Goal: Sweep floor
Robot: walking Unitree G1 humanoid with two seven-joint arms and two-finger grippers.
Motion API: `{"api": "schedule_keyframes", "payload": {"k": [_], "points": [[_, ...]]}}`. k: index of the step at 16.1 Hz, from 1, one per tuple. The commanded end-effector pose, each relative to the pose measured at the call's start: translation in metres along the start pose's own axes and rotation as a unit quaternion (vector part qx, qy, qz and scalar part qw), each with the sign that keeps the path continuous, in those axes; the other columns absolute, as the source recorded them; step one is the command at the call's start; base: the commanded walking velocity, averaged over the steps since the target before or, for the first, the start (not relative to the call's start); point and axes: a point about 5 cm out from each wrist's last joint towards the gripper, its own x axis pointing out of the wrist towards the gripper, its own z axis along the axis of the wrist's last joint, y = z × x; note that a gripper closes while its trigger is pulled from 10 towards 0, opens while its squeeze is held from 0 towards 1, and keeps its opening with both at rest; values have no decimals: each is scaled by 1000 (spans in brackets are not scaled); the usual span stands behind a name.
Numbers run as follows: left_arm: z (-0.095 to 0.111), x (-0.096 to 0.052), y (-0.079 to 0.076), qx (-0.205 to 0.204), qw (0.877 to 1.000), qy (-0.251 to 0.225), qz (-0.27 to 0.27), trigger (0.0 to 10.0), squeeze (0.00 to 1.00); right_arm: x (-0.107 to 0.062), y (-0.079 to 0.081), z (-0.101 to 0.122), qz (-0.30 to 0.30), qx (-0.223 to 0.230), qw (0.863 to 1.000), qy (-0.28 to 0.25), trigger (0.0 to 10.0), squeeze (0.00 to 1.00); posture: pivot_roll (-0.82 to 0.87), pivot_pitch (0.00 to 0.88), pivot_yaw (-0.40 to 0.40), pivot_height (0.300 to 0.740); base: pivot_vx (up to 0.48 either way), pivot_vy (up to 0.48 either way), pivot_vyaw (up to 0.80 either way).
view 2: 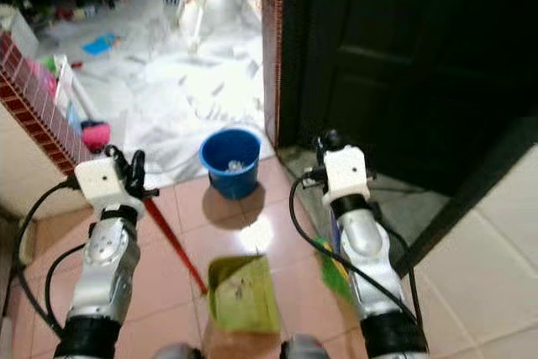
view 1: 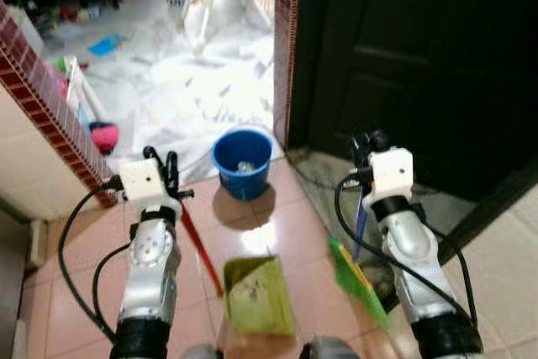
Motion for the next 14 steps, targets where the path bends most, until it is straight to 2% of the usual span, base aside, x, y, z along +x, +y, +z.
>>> {"api": "schedule_keyframes", "payload": {"k": [1,4,7,9,12,14], "points": [[14,4,7,17,999,-29,15,10000,0,5,4,10,9,2,1000,-27,10000,0,-83,0,58,740,0,0,481],[17,7,12,28,999,-35,30,10000,0,7,9,15,18,8,999,-39,10000,0,-83,0,64,740,0,0,706],[35,12,11,7,997,-63,32,10000,0,11,5,25,11,7,998,-58,10000,0,-80,0,66,740,0,0,690],[48,16,6,12,996,-85,26,10000,0,13,0,21,8,1,999,-52,10000,0,-70,0,61,740,0,0,0],[56,18,8,7,994,-100,33,10000,0,14,-3,20,3,-4,999,-49,10000,0,-70,0,59,740,0,0,0],[72,21,8,8,991,-132,33,10000,0,14,-7,18,-3,-10,999,-43,10000,0,-66,0,58,740,0,0,0]]}}
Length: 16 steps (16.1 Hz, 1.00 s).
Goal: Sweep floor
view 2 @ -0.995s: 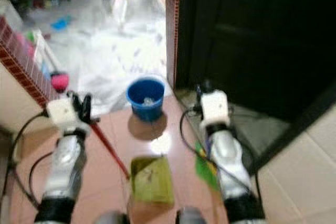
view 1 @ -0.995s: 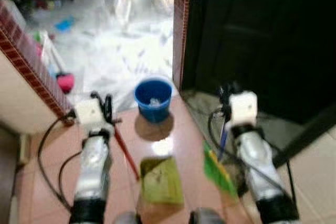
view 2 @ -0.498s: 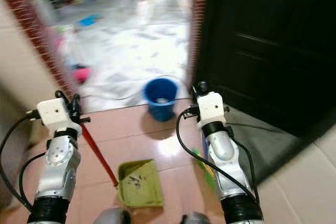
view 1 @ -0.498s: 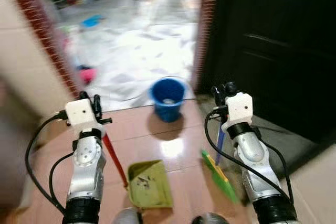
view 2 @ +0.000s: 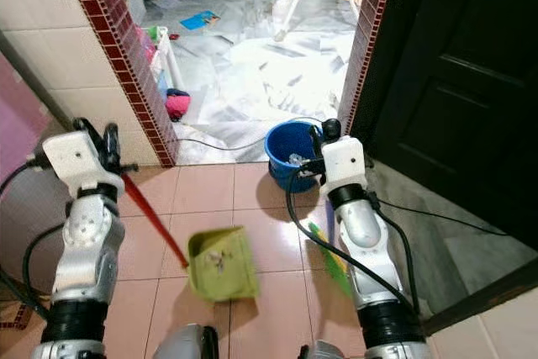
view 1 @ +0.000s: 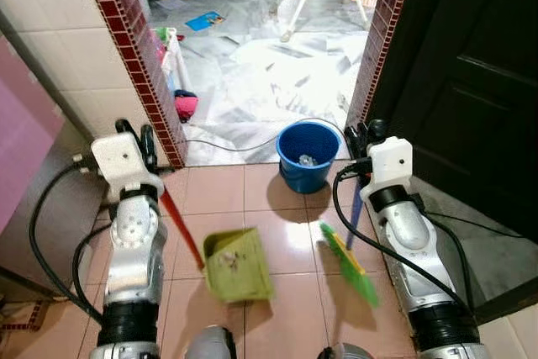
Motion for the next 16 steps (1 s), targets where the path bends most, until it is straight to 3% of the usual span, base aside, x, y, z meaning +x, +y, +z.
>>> {"api": "schedule_keyframes", "payload": {"k": [1,3,5,8,11,16], "points": [[29,9,-1,-2,998,-63,-2,10000,0,5,-4,8,-8,-10,1000,-22,10000,0,-67,0,58,740,0,0,0],[62,25,0,-13,993,-119,9,10000,0,3,-4,5,-8,-19,1000,-17,10000,0,-68,0,55,740,0,0,0],[76,30,0,-10,990,-142,8,10000,0,3,-4,4,-8,-20,1000,-16,10000,0,-68,0,55,740,0,0,0],[118,47,-1,-45,979,-200,10,10000,0,2,-3,2,-9,-16,1000,-12,10000,0,-71,0,55,740,0,0,-402],[124,52,-3,-54,976,-209,4,10000,0,1,-2,3,-8,-17,1000,-14,10000,0,-71,0,55,740,99,0,-800],[142,60,-2,-75,970,-231,20,10000,0,0,-3,2,-5,-22,1000,-13,10000,0,-84,0,53,740,474,0,-329]]}}
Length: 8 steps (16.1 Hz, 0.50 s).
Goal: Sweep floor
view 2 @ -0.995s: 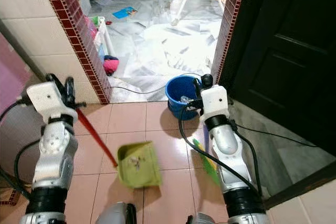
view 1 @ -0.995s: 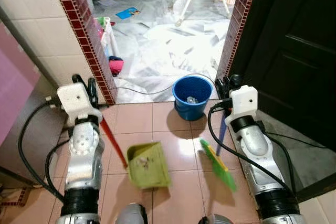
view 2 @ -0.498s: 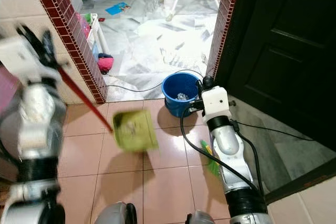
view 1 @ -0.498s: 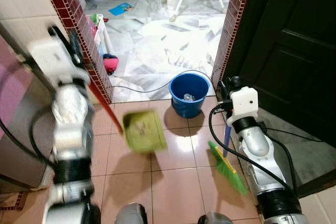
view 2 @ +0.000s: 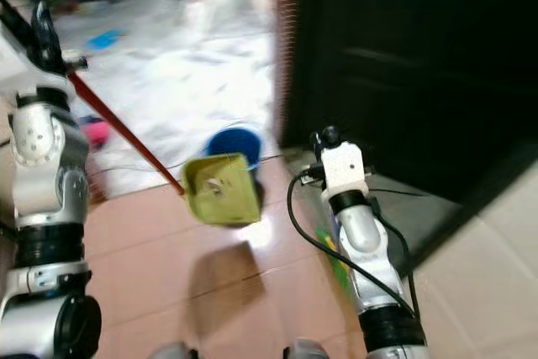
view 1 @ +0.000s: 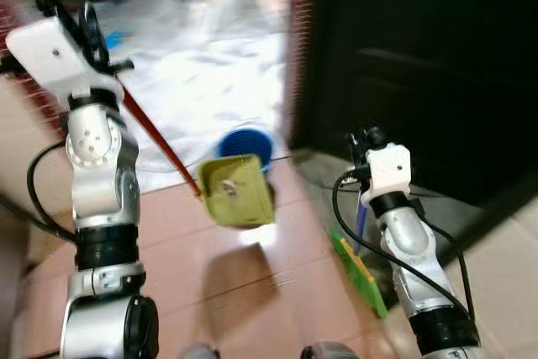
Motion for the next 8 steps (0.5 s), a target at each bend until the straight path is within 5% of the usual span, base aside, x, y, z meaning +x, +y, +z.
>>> {"api": "schedule_keyframes", "payload": {"k": [1,8], "points": [[24,10,0,-17,998,-57,9,10000,0,3,0,7,0,-3,1000,-21,10000,0,-84,0,53,740,439,0,0],[34,24,-3,-19,996,-79,22,10000,0,4,8,8,9,5,1000,-23,10000,0,-90,0,64,740,400,264,0]]}}
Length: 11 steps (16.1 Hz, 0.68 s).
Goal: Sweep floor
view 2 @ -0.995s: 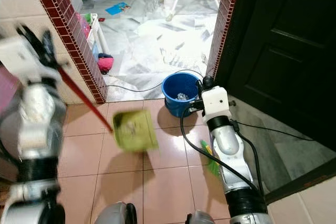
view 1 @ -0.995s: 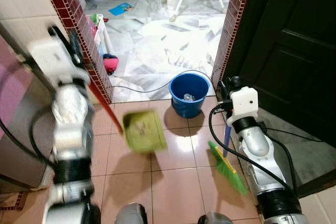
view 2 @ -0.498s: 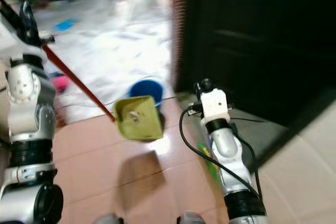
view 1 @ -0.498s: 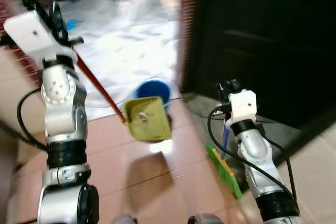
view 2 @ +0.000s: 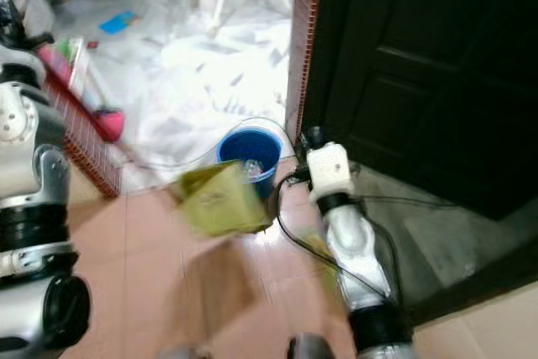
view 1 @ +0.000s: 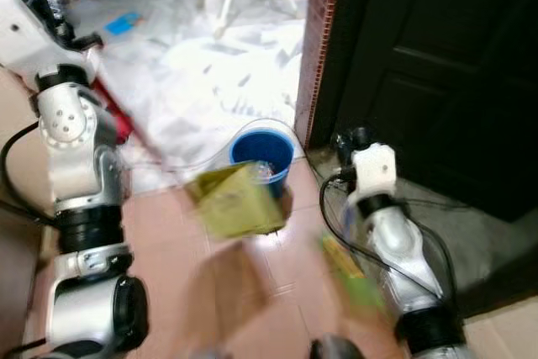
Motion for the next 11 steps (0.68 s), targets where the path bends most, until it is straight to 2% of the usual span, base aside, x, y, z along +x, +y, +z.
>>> {"api": "schedule_keyframes", "payload": {"k": [1,6,11], "points": [[19,5,-18,-48,998,-47,-13,10000,0,-1,-10,3,-7,-27,1000,-8,10000,0,-91,0,66,740,398,266,0],[19,7,-20,-50,997,-50,-15,10000,0,0,-8,3,-7,-25,1000,-10,10000,0,-87,0,68,740,409,248,0],[14,3,-22,-47,998,-44,-14,10000,0,-1,-9,3,0,-20,1000,-12,10000,0,-81,0,67,740,460,0,0]]}}
